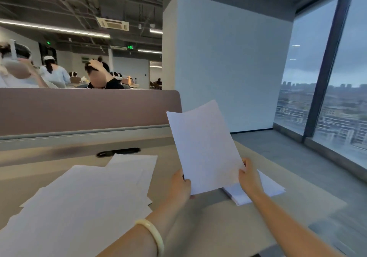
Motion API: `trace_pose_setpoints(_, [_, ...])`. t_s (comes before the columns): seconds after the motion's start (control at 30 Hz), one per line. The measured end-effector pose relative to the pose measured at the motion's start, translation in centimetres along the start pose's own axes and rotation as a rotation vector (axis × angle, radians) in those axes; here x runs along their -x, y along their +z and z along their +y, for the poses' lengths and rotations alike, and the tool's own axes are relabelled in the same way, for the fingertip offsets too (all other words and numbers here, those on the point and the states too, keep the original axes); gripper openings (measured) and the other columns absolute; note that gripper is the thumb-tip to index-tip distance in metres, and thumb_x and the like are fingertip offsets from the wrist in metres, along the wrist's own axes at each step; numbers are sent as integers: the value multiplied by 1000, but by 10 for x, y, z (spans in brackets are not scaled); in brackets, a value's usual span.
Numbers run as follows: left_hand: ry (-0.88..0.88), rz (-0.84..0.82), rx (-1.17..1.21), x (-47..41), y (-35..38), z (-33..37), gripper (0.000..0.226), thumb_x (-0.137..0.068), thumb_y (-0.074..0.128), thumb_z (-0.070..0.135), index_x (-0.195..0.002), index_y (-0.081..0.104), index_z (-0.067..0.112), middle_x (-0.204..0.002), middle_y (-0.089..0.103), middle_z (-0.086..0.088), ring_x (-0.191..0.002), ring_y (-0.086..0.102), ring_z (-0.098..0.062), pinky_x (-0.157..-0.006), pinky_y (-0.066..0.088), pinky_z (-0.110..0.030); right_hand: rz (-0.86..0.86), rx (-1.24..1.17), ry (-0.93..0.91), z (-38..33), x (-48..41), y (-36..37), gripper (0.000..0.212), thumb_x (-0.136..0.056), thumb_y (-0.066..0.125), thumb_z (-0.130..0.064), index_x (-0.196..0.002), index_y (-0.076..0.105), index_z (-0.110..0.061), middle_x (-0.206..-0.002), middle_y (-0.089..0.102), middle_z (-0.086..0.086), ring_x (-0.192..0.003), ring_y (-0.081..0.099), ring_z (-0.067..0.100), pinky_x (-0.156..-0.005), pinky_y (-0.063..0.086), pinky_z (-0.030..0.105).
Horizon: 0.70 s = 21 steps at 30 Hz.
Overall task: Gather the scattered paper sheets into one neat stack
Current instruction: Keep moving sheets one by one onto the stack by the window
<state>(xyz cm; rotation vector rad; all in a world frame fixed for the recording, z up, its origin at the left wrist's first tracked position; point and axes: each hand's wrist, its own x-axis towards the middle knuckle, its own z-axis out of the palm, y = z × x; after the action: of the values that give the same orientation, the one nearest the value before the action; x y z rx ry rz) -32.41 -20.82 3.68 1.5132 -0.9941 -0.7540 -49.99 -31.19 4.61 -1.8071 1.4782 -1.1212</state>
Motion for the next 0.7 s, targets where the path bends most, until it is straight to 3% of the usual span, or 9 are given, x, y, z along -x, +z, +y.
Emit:
trace_pose_setpoints(0.1, [-9,-65,4,-9,35,1,44,-88,32,-5,-124,50,14,-113,59,-7,-82,60,-22,-60,60,-36,41,60,34,24,-19,-24,27,-94,35,2,-119,43,-5,-95,53,15,-78,50,27,-69,37,31])
trace_pose_setpoints(0.2, [-11,-99,-8,-15,64,1,51,-84,31,-7,-125,49,18,-105,59,-7,-72,59,-19,-58,60,-36,62,52,95,45,-35,-38,36,-93,37,2,-129,42,-2,-118,53,21,-107,54,36,-82,39,33])
trace_pose_setpoints(0.3, [26,-110,-39,-30,98,-5,54,-81,36,-6,-125,49,21,-90,57,-3,-84,60,-28,-72,58,-43,79,146,106,68,-53,-53,38,-90,34,9,-125,45,0,-122,53,8,-118,51,33,-94,39,37])
trace_pose_setpoints(0.37, [57,-109,-92,-36,116,-9,56,-81,41,-6,-131,41,21,-86,55,-7,-85,56,-27,-76,52,-40,100,140,126,80,-62,-60,42,-89,34,11,-130,43,1,-127,52,17,-117,51,36,-90,39,32])
trace_pose_setpoints(0.43, [46,-137,-119,-40,129,-13,63,-84,43,-4,-140,29,20,-82,52,-3,-78,53,-20,-70,48,-32,74,156,161,88,-66,-65,45,-92,35,6,-136,40,-3,-129,50,21,-118,50,37,-83,37,28])
trace_pose_setpoints(0.53, [-12,-195,-207,-44,141,-18,76,-90,45,6,-150,1,21,-88,53,-4,-79,51,-15,-62,41,-20,37,248,171,103,-77,-67,47,-91,39,2,-136,41,-10,-129,51,19,-116,51,36,-91,43,34])
trace_pose_setpoints(0.7, [-25,-220,-310,-46,147,-23,74,-94,44,13,-151,-1,24,-94,51,-2,-67,50,-6,-47,38,-10,23,453,123,122,-88,-59,50,-86,38,4,-132,45,-17,-132,51,10,-119,50,31,-100,41,39])
